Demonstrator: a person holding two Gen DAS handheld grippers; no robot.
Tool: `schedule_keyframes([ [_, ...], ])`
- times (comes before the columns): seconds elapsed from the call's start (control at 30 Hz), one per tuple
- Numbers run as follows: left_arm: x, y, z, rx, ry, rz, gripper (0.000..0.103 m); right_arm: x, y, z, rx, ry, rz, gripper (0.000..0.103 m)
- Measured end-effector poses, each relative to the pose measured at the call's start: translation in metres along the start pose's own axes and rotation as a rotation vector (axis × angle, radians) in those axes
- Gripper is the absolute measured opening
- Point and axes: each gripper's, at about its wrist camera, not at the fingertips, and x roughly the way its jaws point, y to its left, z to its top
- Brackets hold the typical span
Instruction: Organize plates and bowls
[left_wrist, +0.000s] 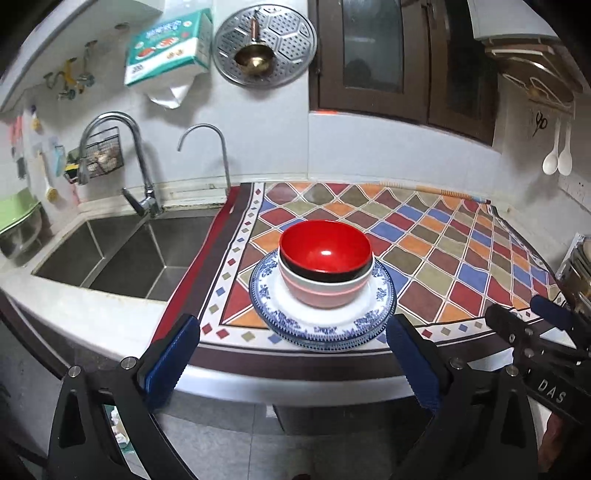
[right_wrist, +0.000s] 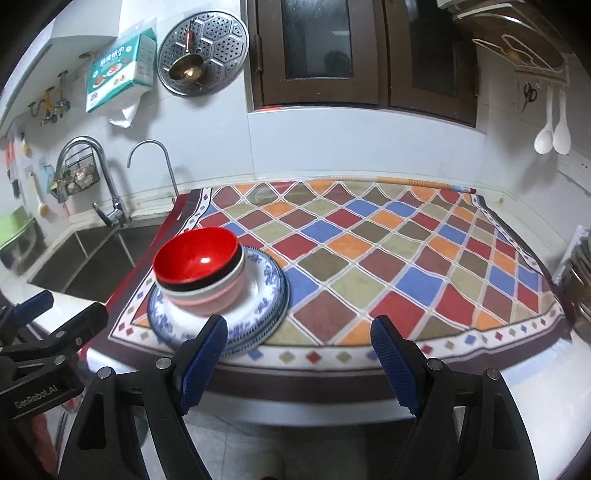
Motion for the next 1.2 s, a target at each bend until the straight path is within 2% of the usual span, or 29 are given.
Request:
schedule_keyframes([
  [0.23, -0.032, -0.009, -0.020, 0.001, -0.015, -0.017, 0.103, -0.031, -0.009, -0.027, 0.012, 0.010, 0.018, 0.081],
  [0.67, -0.074, -0.026, -0.036, 0.024, -0.078, 0.001, 0.103, -0.086, -0.024, -0.054, 0.023, -0.059, -0.011, 0.081],
  [0.9, -0.082, -0.028, -0.038, 0.026, -0.082, -0.005, 0.103, -0.103, -0.023, -0.060, 0.001, -0.095, -0.003, 0.081],
  [1.2, -0.087, -0.028, -0.041, 0.040, -0.079, 0.016, 0.103, -0.111, -0.021, -0.063, 0.001, -0.101, 0.003, 0.081],
])
